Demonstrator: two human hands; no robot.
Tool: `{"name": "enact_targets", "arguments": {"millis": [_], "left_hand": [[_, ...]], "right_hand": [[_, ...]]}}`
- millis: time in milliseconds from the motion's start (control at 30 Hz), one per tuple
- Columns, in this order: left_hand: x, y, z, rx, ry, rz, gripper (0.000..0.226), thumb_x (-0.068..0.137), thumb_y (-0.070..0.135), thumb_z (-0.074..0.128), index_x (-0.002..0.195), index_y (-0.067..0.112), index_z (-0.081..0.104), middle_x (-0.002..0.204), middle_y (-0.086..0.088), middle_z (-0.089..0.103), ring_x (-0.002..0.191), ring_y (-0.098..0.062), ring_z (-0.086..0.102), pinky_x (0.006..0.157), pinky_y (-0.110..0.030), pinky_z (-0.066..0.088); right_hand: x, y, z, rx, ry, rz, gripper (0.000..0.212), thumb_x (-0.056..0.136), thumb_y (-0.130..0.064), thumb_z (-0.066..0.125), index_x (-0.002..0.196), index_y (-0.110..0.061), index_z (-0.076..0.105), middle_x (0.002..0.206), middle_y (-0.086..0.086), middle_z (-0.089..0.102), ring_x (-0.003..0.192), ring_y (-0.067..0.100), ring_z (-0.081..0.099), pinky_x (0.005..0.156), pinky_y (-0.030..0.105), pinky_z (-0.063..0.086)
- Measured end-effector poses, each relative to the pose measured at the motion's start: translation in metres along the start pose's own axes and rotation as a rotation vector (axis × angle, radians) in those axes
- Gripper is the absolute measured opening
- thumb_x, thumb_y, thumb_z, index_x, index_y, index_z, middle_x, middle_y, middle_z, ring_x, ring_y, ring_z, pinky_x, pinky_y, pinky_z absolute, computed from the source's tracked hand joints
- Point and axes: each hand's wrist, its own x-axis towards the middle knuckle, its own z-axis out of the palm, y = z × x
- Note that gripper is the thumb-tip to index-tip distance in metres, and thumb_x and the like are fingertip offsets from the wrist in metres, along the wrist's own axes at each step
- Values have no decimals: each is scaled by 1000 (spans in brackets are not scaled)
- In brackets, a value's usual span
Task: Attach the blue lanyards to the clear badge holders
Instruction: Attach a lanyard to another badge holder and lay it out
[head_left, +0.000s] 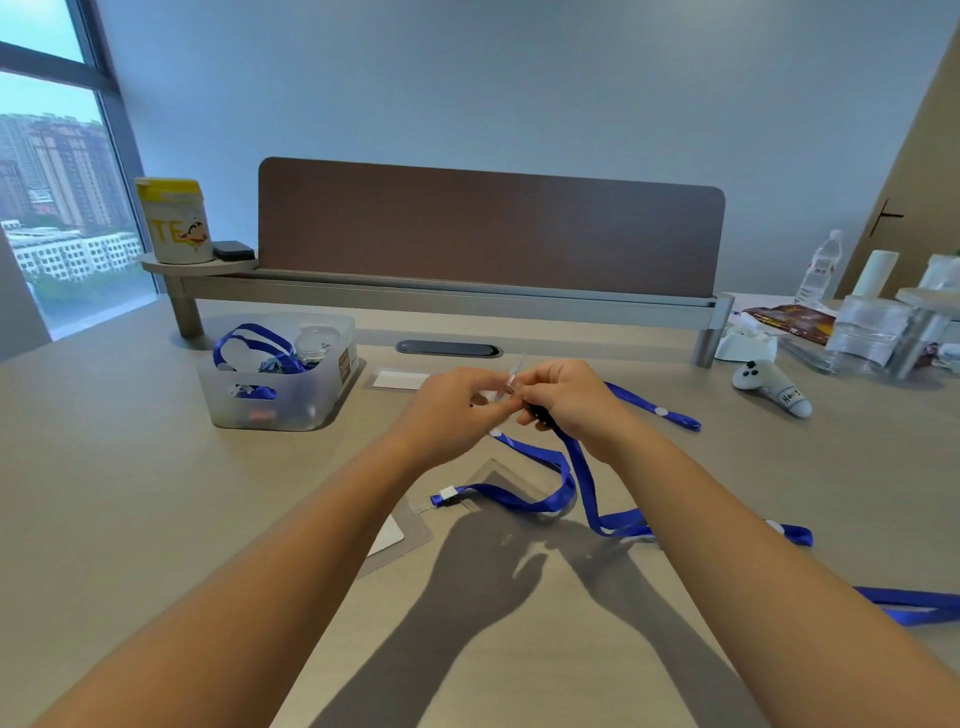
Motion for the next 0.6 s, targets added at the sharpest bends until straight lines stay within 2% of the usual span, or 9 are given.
{"name": "enact_targets", "arguments": {"millis": [100,200,300,400,500,600], "left_hand": [[2,4,-6,31,39,-58,32,94,26,45,117,9,60,114,-11,66,99,-20,59,84,-28,45],[8,4,-9,93,73,-76,30,93,24,47,103,4,67,97,-15,68,79,-18,54,61,-19,41],[11,4,-11,115,63,-123,29,92,21,49,98,2,69,78,-11,59,71,-18,51,55,-18,37],[10,9,-13,251,68,-135,26,92,20,48,101,5,67,79,-7,55,72,-18,51,68,-26,45],[6,11,-11,428,65,-122,21,92,15,49,106,5,62,89,-9,58,78,-20,51,84,-31,49],[4,8,-5,522,80,-92,19,91,15,51,106,7,61,104,-13,67,91,-25,62,86,-32,50]], "right_hand": [[0,-3,8,-128,-21,-26,28,96,-8,40,110,5,60,82,8,63,59,6,50,51,9,45],[0,-4,14,-268,10,-91,28,96,-9,38,108,4,61,104,21,66,75,14,55,75,25,49],[-1,-6,18,-409,25,-119,26,96,-9,39,110,1,59,111,20,65,90,23,58,89,35,48],[-2,-5,21,-533,31,-144,25,95,-8,38,113,-1,56,111,19,65,101,29,61,92,40,50],[-4,-4,23,-638,49,-167,27,95,-5,36,117,-3,52,108,18,66,99,30,62,88,41,52],[-4,-2,24,-712,66,-178,23,94,-5,37,111,-3,53,107,17,65,89,26,59,78,35,49]]}}
